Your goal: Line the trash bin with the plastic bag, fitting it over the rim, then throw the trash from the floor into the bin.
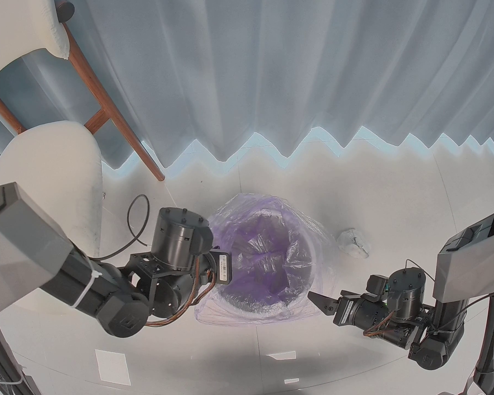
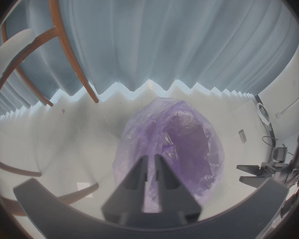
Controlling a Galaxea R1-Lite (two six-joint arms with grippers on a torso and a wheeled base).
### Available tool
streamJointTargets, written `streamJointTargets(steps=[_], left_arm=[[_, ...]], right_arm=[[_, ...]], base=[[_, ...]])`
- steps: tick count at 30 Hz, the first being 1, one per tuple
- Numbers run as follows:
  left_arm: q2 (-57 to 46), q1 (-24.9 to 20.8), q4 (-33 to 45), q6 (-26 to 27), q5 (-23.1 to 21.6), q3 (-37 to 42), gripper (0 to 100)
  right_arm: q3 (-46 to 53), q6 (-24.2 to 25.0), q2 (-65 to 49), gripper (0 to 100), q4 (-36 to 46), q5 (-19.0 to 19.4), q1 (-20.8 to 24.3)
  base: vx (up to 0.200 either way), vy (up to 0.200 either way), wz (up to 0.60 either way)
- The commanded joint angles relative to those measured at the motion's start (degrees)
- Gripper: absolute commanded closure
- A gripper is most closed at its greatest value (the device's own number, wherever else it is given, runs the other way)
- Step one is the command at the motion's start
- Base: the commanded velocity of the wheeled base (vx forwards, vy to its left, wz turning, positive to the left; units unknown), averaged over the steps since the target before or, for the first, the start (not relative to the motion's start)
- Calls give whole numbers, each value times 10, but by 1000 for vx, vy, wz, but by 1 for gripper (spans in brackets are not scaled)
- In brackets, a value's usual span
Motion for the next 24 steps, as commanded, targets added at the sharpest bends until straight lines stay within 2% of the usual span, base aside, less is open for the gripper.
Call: streamJointTargets(steps=[1,8,9,15,20,24], left_arm=[[57,4,-1,14,1,-39,100],[59,4,-1,24,22,-40,100],[59,4,-2,29,31,-39,0],[62,0,-18,54,40,-43,0],[99,16,-75,104,41,-51,0],[131,18,-109,113,41,-60,0]], right_arm=[[1,1,-13,0,-10,0,4],[0,2,-12,0,-10,0,4],[-1,2,-11,0,-10,0,4],[-1,2,-10,0,-10,0,4],[-2,1,-9,0,-10,0,4],[-2,2,-9,0,-10,0,4]], base=[[0,0,0],[0,0,0],[0,0,0],[0,0,0],[0,0,0],[0,0,0]])
